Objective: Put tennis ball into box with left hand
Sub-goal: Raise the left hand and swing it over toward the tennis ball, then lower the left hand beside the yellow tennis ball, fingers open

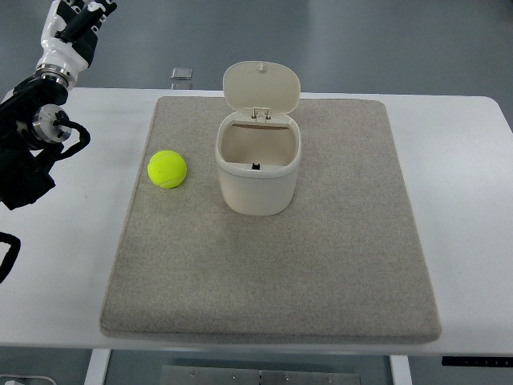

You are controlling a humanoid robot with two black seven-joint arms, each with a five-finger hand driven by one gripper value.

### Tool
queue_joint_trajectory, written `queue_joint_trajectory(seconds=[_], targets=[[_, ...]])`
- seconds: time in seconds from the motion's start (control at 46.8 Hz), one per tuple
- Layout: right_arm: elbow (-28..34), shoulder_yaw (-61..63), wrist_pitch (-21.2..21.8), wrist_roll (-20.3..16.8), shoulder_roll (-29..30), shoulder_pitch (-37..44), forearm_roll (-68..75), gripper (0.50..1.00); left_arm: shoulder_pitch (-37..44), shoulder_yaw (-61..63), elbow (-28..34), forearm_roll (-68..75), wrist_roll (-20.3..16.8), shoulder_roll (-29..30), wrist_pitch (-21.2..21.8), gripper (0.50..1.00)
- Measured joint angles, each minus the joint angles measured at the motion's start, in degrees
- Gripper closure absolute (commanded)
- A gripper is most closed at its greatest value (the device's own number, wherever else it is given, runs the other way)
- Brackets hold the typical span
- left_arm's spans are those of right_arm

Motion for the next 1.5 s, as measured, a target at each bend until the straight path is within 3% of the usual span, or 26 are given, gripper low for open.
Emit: queue_joint_trajectory(seconds=[0.107, 0.769, 1.154, 1.496], targets=[[0.0, 0.0, 0.0, 0.0, 0.0, 0.0, 0.0, 0.562, -0.6, 2.4, -2.3, 0.1, 0.0, 2.9, 0.4, 0.621], [0.0, 0.0, 0.0, 0.0, 0.0, 0.0, 0.0, 0.562, -4.9, 19.1, -2.5, 1.3, 0.3, 4.4, -0.6, 0.619], [0.0, 0.0, 0.0, 0.0, 0.0, 0.0, 0.0, 0.562, -12.8, 48.9, -2.5, 5.2, 0.3, 5.7, -8.4, 0.617], [0.0, 0.0, 0.0, 0.0, 0.0, 0.0, 0.0, 0.562, -14.7, 52.3, -2.5, 18.9, 0.1, 8.2, -16.6, 0.617]])
